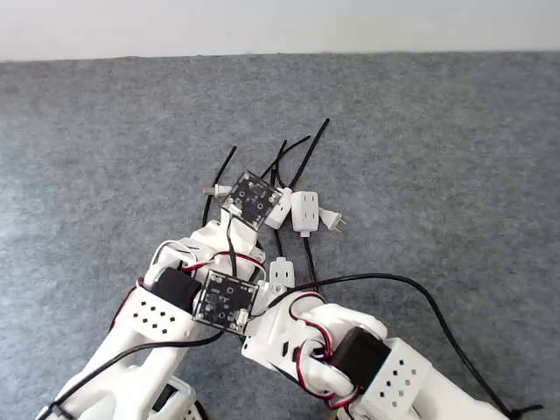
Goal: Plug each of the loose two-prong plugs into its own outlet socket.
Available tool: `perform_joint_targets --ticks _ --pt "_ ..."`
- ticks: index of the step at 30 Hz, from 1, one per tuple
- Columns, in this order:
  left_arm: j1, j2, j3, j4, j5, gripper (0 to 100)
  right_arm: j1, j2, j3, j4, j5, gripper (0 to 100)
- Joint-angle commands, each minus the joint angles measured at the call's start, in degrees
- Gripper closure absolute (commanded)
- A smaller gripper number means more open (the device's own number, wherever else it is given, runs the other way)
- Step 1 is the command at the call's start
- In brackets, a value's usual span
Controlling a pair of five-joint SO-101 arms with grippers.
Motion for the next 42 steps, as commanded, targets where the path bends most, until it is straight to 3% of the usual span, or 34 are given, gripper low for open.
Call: perform_joint_targets --ticks 1,5,11,15,20,26,42 --pt "0.7 -1.5 -0.6 -0.2 -0.4 98 -0.5 -3.8 0.3 0.6 0.6 99.1" --pt "-2.7 -1.9 2.9 -7.5 4.0 98 1.8 -5.8 0.4 0.2 0.0 99.1" --pt "-13.6 -1.9 15.4 -39.1 16.4 99 10.9 -5.7 0.4 -4.1 -8.7 99.1" --pt "-17.8 -2.0 20.5 -51.7 22.1 99 15.9 -5.4 1.8 -8.0 -13.8 99.1" --pt "-24.3 -2.0 26.9 -61.6 23.8 99 19.3 0.4 3.3 -13.2 -19.2 99.1" --pt "-29.4 -1.8 36.4 -81.2 23.6 99 19.6 9.2 2.3 -18.6 -21.6 99.1" --pt "-31.8 -1.7 36.4 -81.2 23.8 99 25.3 10.2 2.7 -20.7 -24.4 99.1"
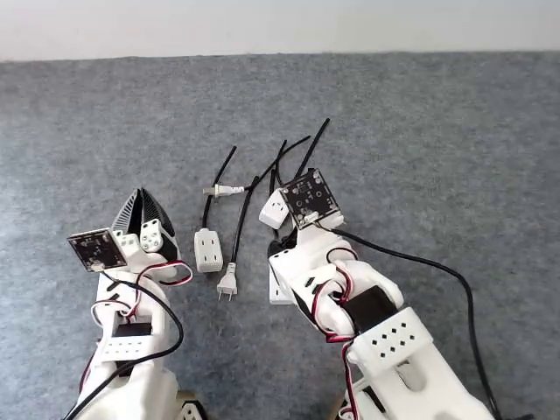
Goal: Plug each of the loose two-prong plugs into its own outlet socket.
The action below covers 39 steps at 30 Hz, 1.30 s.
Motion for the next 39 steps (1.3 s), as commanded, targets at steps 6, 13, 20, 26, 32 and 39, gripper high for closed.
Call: perform_joint_targets --ticks 6,13,20,26,32,39 --pt "-0.3 -0.7 -0.4 -1.8 0.4 99 0.8 0.1 1.1 -5.0 -2.5 99.1" --pt "-0.3 -0.6 -0.4 -1.8 0.4 99 1.7 0.3 1.0 -5.0 -3.1 99.1" --pt "-0.3 -0.6 -0.4 -1.8 0.3 99 2.7 12.9 -9.0 0.8 -5.4 99.1" --pt "-0.3 -0.6 -0.4 -1.8 0.3 99 2.3 17.4 -10.7 -0.6 -5.5 99.1" --pt "-0.3 -0.6 -0.4 -1.8 0.3 99 2.5 18.0 -10.5 -2.2 -5.6 99.1" --pt "-0.3 -0.6 -0.4 -1.8 0.3 99 2.5 18.1 -10.5 -3.9 -5.7 99.1"
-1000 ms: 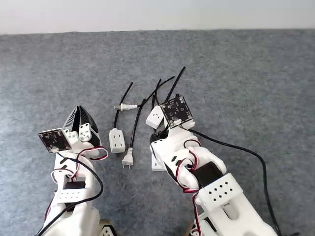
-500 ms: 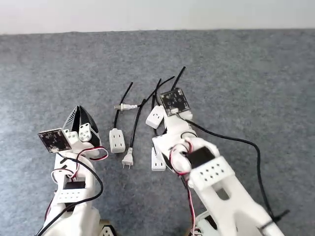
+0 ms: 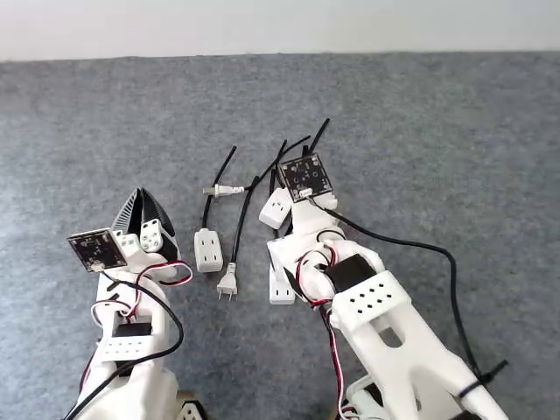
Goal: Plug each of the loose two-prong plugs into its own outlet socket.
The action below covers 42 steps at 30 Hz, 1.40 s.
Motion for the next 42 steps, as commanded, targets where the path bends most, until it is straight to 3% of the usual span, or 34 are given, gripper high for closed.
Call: perform_joint_targets --ticks 1,42 --pt "-0.4 -0.6 -0.4 -1.8 0.3 99 0.6 -0.1 -3.3 -2.2 -0.6 99.1" --pt "-0.4 -0.7 -0.4 -0.5 0.3 99 1.4 -0.1 2.7 -3.5 1.4 99.1"
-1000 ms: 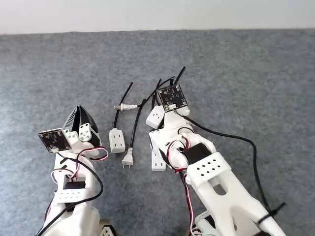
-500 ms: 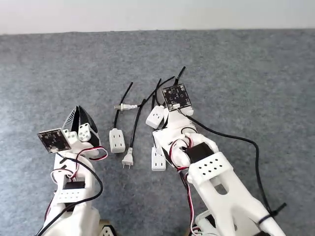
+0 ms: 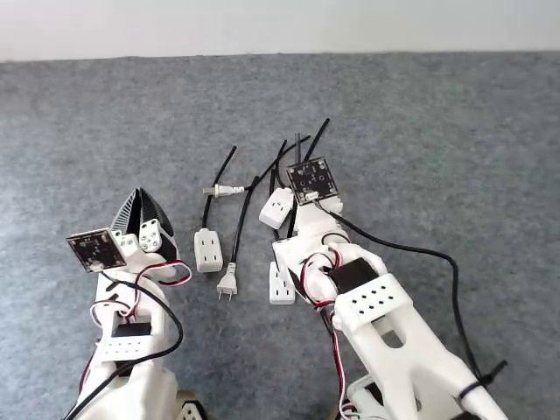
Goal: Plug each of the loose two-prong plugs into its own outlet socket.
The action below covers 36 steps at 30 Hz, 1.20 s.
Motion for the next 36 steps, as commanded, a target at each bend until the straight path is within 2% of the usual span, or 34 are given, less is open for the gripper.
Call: perform_joint_targets --ticks 1,7,29,36 --pt "0.0 -0.7 -0.4 -0.5 0.3 99 -0.6 -0.1 -0.5 -0.6 1.0 99.1" --pt "0.0 -0.7 -0.4 -0.5 0.3 99 -2.9 -0.2 -1.1 -2.2 0.8 99.1" --pt "0.0 -0.7 -0.4 -0.5 0.3 99 -1.7 0.1 -1.7 -5.9 -0.8 99.1" --pt "0.0 -0.7 -0.4 -0.5 0.3 99 -1.2 6.6 -3.9 -8.4 -0.7 99.1"
